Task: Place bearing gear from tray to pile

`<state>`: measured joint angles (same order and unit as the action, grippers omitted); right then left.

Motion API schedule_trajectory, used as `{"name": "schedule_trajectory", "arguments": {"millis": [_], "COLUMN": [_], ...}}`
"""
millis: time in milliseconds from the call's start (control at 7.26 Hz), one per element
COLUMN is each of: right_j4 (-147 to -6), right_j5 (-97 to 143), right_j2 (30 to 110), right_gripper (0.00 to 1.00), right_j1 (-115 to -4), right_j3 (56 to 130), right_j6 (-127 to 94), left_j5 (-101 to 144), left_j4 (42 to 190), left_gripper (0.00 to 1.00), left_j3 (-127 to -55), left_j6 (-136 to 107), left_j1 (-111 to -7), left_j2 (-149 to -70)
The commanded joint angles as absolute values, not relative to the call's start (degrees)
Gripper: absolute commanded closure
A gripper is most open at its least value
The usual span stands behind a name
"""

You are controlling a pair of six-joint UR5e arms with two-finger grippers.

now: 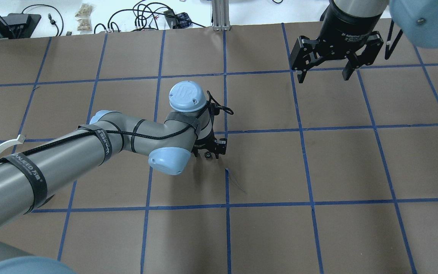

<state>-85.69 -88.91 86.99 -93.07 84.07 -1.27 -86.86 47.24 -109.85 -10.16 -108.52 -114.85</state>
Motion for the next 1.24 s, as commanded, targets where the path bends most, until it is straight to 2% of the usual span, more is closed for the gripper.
{"name": "schedule_trajectory", "arguments": {"millis": [0, 276, 413, 689, 827, 1102], "right_j4": [-85.8, -85.9, -85.6, -87.3, -87.5, -87.8], "right_j5": [-89.5, -89.6, -89.6, -89.2, -88.8, -88.8], "right_j2": [87.2, 87.4, 87.5, 87.5, 87.6, 87.7], "right_gripper": [0.00, 0.00, 0.00, 0.00, 0.00, 0.00], "right_j1": [-92.5, -92.1, -92.0, -92.0, -92.0, -92.0], "right_j3": [85.1, 85.1, 85.1, 85.1, 85.1, 85.1], "right_j6": [-1.3, -1.4, -1.6, -1.9, -2.0, -2.0], "left_j5": [-86.8, -87.0, -87.3, -87.3, -87.5, -88.0], "left_j4": [47.3, 48.2, 53.1, 69.0, 73.2, 75.3], "left_gripper": [1.00, 1.00, 1.00, 1.00, 1.00, 1.00], "left_j3": [-109.6, -108.4, -106.1, -95.8, -92.9, -93.7], "left_j6": [-10.0, -9.2, -8.7, 1.7, 6.5, 21.3], "left_j1": [-108.3, -107.5, -105.1, -94.2, -88.2, -73.5], "left_j2": [-114.8, -113.8, -112.3, -110.7, -110.4, -110.0]}}
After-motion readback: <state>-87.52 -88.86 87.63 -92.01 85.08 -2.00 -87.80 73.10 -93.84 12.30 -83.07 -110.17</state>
